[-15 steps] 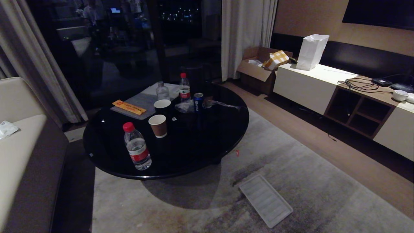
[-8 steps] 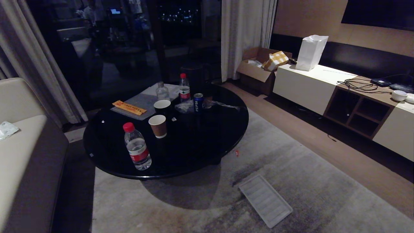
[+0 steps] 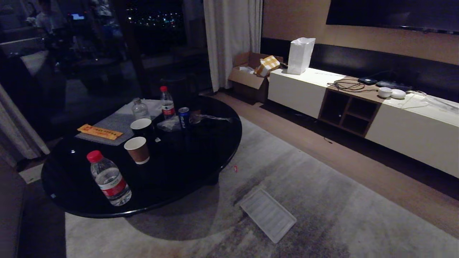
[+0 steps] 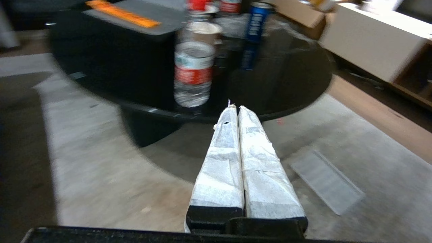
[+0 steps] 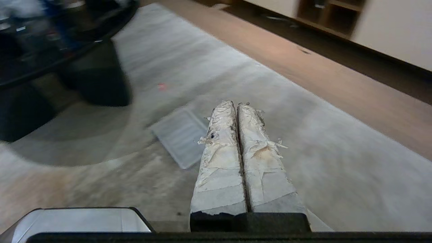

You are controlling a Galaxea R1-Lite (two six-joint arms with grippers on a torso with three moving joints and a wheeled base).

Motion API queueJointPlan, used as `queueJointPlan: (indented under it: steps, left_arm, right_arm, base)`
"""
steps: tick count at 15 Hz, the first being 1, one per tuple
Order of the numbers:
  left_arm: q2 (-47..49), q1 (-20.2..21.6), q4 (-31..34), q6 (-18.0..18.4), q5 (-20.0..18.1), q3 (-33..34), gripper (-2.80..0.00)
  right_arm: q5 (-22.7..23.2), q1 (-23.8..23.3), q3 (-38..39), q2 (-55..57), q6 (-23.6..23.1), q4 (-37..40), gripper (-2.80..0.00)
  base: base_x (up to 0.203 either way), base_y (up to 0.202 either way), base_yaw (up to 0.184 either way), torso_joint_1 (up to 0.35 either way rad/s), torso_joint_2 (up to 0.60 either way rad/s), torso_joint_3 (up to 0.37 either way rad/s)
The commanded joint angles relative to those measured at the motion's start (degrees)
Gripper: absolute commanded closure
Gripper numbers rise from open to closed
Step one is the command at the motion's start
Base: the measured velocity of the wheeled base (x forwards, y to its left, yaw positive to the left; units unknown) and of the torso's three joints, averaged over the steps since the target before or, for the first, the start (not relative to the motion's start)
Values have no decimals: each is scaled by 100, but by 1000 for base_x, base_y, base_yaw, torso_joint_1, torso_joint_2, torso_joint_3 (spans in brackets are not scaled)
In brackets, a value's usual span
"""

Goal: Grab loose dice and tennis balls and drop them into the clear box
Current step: Close the lid

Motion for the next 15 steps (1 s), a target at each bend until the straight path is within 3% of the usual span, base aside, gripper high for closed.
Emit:
queueJointPlan:
  steps: [1, 15]
  left_arm:
    - [-2, 0, -4, -15, 6, 9, 0]
    - [6, 0, -4, -15, 6, 9, 0]
  right_arm:
    - [1, 2, 1, 7, 0, 7, 0]
    - [-8, 2, 1, 7, 0, 7, 0]
  base:
    - [0, 7, -66, 2, 2, 0]
    - [0, 0, 0, 0, 1, -21]
